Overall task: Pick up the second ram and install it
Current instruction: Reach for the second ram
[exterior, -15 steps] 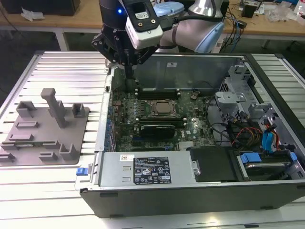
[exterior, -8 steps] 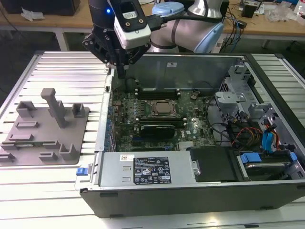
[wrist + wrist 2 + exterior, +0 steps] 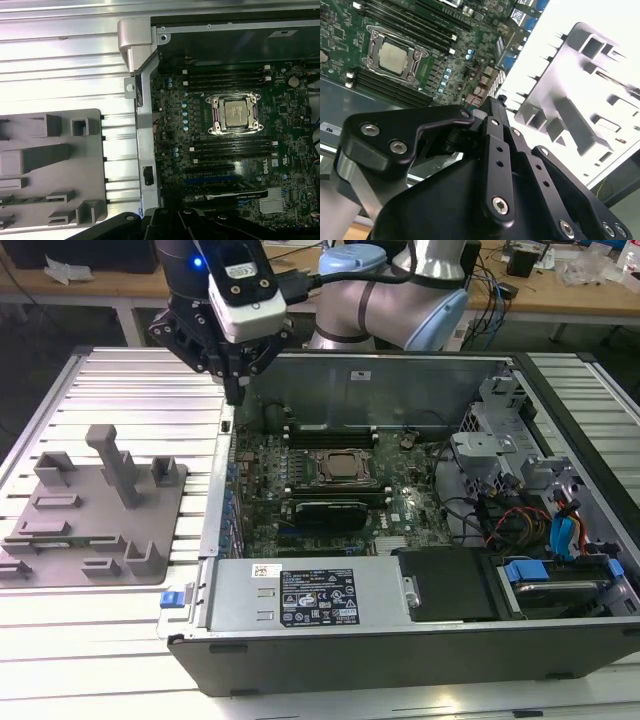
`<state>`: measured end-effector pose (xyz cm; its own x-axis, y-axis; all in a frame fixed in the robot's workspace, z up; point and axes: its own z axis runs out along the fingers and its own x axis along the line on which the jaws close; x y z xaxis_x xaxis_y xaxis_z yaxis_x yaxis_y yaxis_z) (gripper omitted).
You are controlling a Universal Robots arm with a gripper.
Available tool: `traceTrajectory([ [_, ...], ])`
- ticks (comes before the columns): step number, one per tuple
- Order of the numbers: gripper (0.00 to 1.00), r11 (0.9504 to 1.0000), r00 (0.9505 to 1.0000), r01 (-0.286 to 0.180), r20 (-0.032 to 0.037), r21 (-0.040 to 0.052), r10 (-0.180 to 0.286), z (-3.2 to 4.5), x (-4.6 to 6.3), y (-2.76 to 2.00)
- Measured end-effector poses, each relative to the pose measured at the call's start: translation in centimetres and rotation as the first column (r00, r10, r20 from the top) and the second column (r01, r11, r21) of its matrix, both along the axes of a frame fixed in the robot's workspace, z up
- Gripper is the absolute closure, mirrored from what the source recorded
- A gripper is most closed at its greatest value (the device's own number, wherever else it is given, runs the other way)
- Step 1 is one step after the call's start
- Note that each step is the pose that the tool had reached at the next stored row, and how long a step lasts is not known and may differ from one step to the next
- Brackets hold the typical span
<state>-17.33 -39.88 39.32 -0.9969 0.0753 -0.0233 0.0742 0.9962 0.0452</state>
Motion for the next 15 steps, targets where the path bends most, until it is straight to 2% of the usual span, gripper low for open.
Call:
traceTrajectory([
  [9, 0.92, 1.0000, 1.0000, 0.000, -0.0001, -0.0001, 0.000, 0.00, -1.9, 0.00],
  [15, 0.92, 1.0000, 1.0000, 0.000, 0.0000, -0.0001, 0.000, -0.04, -3.8, 0.00],
])
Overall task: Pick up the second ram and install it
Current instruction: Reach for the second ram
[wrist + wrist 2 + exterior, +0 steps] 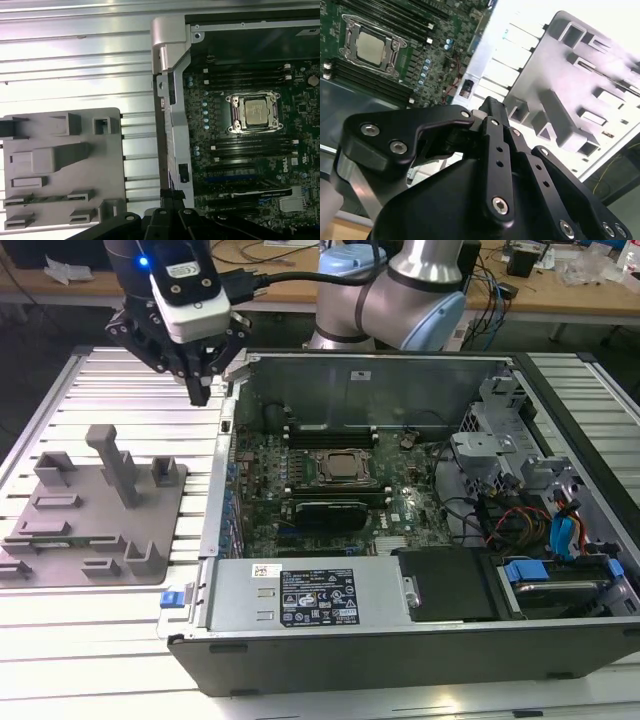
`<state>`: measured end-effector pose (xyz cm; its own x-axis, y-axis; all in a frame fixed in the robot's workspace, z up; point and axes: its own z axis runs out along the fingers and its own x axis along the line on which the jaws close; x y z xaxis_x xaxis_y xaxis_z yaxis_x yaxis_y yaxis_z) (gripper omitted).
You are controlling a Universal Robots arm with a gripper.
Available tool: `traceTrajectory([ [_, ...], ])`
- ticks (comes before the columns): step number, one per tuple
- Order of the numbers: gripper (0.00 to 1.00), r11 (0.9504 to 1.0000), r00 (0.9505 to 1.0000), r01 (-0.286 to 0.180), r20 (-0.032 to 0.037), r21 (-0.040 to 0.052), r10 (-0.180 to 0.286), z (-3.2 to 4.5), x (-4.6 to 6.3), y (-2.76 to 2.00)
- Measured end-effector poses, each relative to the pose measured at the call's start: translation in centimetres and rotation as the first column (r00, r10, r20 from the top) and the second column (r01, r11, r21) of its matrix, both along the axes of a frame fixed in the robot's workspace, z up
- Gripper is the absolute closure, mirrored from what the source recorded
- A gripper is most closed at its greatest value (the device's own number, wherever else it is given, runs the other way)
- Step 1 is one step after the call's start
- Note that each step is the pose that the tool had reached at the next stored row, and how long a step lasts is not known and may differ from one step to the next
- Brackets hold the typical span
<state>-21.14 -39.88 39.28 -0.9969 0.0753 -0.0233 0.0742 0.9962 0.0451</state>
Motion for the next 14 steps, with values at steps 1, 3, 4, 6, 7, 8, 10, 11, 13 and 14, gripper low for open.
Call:
traceTrajectory([
  [1, 0.92, 1.0000, 1.0000, 0.000, 0.0000, 0.0000, 0.000, 0.00, -0.2, 0.00],
  [3, 0.92, 1.0000, 1.0000, 0.000, 0.0000, 0.0000, 0.000, -0.01, -0.6, 0.00],
  [4, 0.92, 1.0000, 1.0000, 0.000, 0.0000, 0.0000, 0.000, -0.02, -0.9, 0.00],
  [6, 0.92, 1.0000, 1.0000, 0.000, 0.0000, 0.0000, 0.000, -0.02, -1.4, 0.00],
  [7, 0.92, 1.0000, 1.0000, 0.000, -0.0001, 0.0000, 0.000, -0.03, -1.6, 0.00],
  [8, 0.92, 1.0000, 1.0000, 0.000, 0.0000, 0.0001, 0.000, -0.05, -2.2, 0.00],
  [10, 0.92, 1.0000, 1.0000, 0.000, 0.0000, 0.0000, 0.000, -0.07, -3.2, 0.00],
  [11, 0.92, 1.0000, 1.0000, 0.000, 0.0000, 0.0000, 0.000, -0.07, -3.6, 0.00],
  [13, 0.92, 1.0000, 1.0000, 0.000, 0.0000, -0.0001, 0.000, -0.08, -4.1, 0.00],
  [14, 0.92, 1.0000, 1.0000, 0.000, 0.0000, 0.0000, 0.000, -0.10, -4.7, 0.00],
])
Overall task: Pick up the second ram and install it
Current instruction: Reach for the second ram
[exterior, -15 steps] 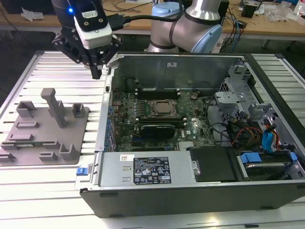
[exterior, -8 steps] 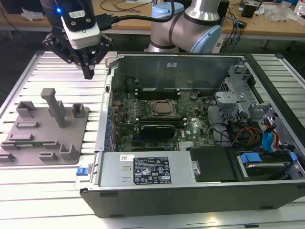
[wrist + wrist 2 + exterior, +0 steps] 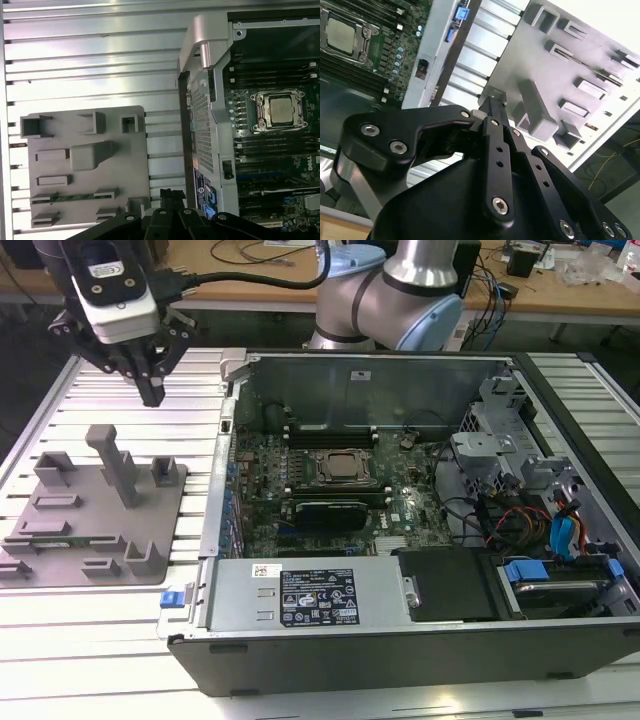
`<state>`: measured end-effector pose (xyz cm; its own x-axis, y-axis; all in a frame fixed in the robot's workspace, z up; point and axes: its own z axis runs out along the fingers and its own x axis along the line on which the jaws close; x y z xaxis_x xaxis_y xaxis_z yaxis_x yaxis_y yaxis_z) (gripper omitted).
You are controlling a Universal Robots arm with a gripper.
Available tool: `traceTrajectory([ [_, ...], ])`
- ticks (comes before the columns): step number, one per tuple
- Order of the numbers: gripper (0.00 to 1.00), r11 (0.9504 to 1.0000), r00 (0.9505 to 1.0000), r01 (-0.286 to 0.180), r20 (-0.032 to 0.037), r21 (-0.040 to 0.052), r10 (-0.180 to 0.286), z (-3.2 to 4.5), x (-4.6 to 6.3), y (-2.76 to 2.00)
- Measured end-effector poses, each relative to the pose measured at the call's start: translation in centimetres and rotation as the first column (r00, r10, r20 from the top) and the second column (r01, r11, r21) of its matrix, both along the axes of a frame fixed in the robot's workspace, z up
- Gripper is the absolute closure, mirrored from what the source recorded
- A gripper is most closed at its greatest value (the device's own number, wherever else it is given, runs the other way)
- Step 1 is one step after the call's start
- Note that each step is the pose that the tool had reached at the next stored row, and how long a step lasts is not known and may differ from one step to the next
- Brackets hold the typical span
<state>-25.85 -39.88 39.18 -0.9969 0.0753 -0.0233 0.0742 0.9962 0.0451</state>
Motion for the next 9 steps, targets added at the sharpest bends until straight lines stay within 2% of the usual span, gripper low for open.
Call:
traceTrajectory([
  [3, 0.92, 1.0000, 1.0000, 0.000, 0.0000, 0.0000, 0.000, -0.03, -1.4, 0.00],
  [6, 0.92, 1.0000, 1.0000, 0.000, 0.0000, 0.0001, 0.000, -0.05, -2.3, 0.00],
  [9, 0.92, 1.0000, 1.0000, 0.000, 0.0000, 0.0000, 0.000, -0.07, -3.9, 0.00],
])
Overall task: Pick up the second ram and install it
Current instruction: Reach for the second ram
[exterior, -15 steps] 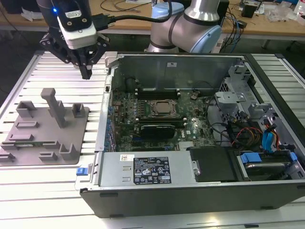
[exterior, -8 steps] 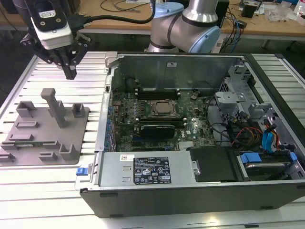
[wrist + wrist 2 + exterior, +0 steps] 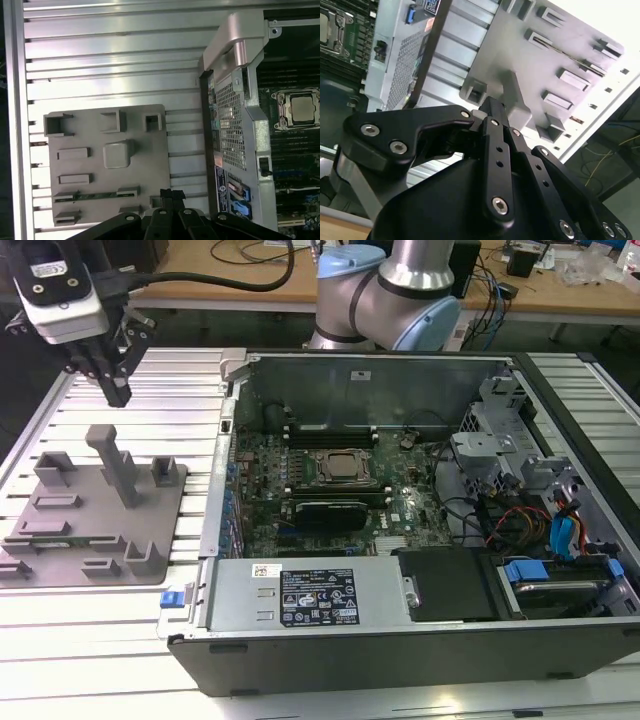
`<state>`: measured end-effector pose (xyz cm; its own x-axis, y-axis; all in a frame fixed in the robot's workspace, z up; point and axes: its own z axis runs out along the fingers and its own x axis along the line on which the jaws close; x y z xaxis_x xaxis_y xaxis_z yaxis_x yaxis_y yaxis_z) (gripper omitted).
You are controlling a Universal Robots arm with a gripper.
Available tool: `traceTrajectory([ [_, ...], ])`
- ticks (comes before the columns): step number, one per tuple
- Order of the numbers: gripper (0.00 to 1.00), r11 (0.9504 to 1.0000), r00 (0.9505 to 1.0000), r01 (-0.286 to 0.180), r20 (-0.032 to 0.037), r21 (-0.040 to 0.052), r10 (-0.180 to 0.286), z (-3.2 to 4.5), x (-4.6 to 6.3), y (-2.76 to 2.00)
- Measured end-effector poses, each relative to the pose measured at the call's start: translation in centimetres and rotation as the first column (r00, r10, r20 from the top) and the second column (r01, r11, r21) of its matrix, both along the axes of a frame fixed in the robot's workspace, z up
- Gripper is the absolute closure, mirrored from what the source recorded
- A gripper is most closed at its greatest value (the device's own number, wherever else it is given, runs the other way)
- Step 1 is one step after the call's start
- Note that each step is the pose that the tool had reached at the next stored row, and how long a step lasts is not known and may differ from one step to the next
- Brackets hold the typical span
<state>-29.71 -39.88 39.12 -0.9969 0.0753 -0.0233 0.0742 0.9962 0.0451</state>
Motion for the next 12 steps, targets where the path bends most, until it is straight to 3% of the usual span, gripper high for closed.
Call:
traceTrajectory([
  [2, 0.92, 1.0000, 1.0000, 0.000, 0.0000, 0.0000, 0.000, -0.01, -1.0, 0.00],
  [10, 0.92, 1.0000, 1.0000, 0.000, 0.0000, 0.0000, 0.000, -0.05, -3.0, 0.00],
  [12, 0.92, 1.0000, 1.0000, 0.000, -0.0001, -0.0001, 0.000, -0.08, -4.2, 0.00],
])
